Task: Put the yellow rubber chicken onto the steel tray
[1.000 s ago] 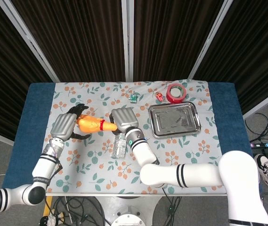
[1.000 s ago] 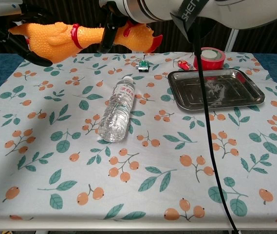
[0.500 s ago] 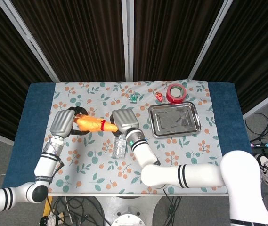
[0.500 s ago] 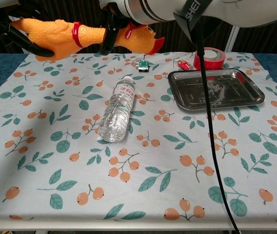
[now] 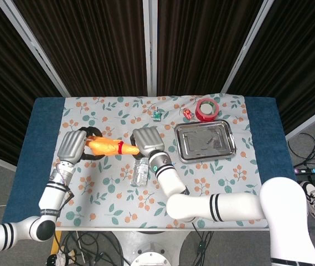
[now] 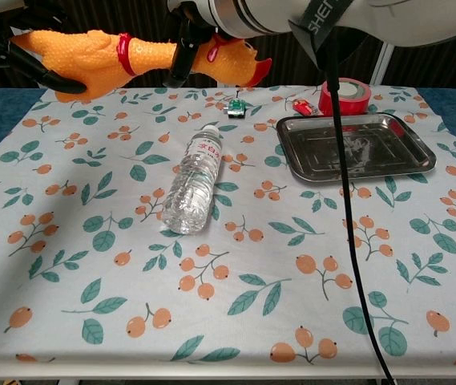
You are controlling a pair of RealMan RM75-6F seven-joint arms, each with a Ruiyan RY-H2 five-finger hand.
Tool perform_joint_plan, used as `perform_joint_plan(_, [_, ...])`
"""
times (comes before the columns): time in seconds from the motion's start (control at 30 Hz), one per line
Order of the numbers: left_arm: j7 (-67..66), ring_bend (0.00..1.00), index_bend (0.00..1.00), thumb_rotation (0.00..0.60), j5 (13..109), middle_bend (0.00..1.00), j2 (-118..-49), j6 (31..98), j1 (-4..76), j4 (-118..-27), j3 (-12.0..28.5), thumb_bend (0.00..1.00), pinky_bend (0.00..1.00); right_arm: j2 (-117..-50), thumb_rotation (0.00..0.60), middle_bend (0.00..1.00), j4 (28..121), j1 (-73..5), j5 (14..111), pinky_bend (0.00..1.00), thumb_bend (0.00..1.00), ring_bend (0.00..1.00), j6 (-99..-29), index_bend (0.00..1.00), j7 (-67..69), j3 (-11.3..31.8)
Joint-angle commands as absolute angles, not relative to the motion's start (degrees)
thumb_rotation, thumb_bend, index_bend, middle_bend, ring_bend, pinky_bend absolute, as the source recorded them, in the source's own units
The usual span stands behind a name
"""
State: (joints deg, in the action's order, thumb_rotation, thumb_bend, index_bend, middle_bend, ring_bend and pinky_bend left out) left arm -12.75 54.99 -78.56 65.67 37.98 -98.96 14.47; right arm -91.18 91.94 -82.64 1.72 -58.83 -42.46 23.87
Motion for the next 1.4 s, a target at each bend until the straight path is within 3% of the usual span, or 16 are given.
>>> perform_joint_plan(0.03, [-12.89,0.29,0.21,0.424,53.62,0.31,-76.51,63.20,38.10,-101.25,14.16,0.20,0.54,-91.60,0.600,0.87,91.40,-82.73,1.74,1.00,0.29,0.81,-59.13,1.00,-42.51,23.85])
perform_joint_plan(0.1, [-12.92,0.15,0.16,0.411,54.26,0.17,-76.34,63.47,38.07,-101.39,14.19,0.16,0.40,-92.01,0.600,0.87,90.81,-82.80,1.63,1.00,0.29,0.81,-59.38,1.00,-42.54,23.88])
perform_joint_plan(0.23, [-12.69,0.08,0.14,0.401,56.38,0.09,-77.10,65.25,37.60,-101.01,14.07,0.15,0.32,-92.81,0.600,0.87,89.47,-82.80,1.35,1.00,0.29,0.81,-59.51,1.00,-42.48,24.16])
perform_joint_plan(0.43, [-13.98,0.08,0.14,0.410,57.20,0.08,-77.69,65.48,37.68,-100.54,13.50,0.15,0.30,-93.84,0.600,0.87,88.23,-82.73,1.08,1.00,0.29,0.81,-59.28,1.00,-42.06,25.00])
perform_joint_plan(0.67, [-16.08,0.08,0.14,0.461,56.44,0.08,-78.62,65.35,38.35,-99.54,13.62,0.15,0.30,-94.44,0.600,0.87,88.09,-82.70,0.47,1.00,0.29,0.81,-58.89,1.00,-42.28,25.63])
perform_joint_plan(0.83, [-18.23,0.08,0.14,0.584,53.96,0.09,-78.17,64.26,39.04,-99.67,13.88,0.15,0.29,-93.79,0.600,0.87,88.89,-82.48,-1.34,1.00,0.29,0.81,-57.94,1.00,-42.55,26.24])
perform_joint_plan(1.0, [-18.44,0.16,0.25,0.599,53.07,0.23,-78.97,65.35,39.11,-99.58,14.57,0.23,0.35,-93.36,0.600,0.87,89.43,-82.46,-2.57,1.00,0.29,0.81,-57.76,1.00,-42.77,26.58])
perform_joint_plan(1.4, [-13.06,0.57,0.65,0.599,57.03,0.66,-81.08,67.03,37.87,-96.61,15.13,0.46,0.62,-93.19,0.600,0.87,89.73,-82.59,-3.46,1.00,0.29,0.81,-58.18,1.00,-43.15,26.59])
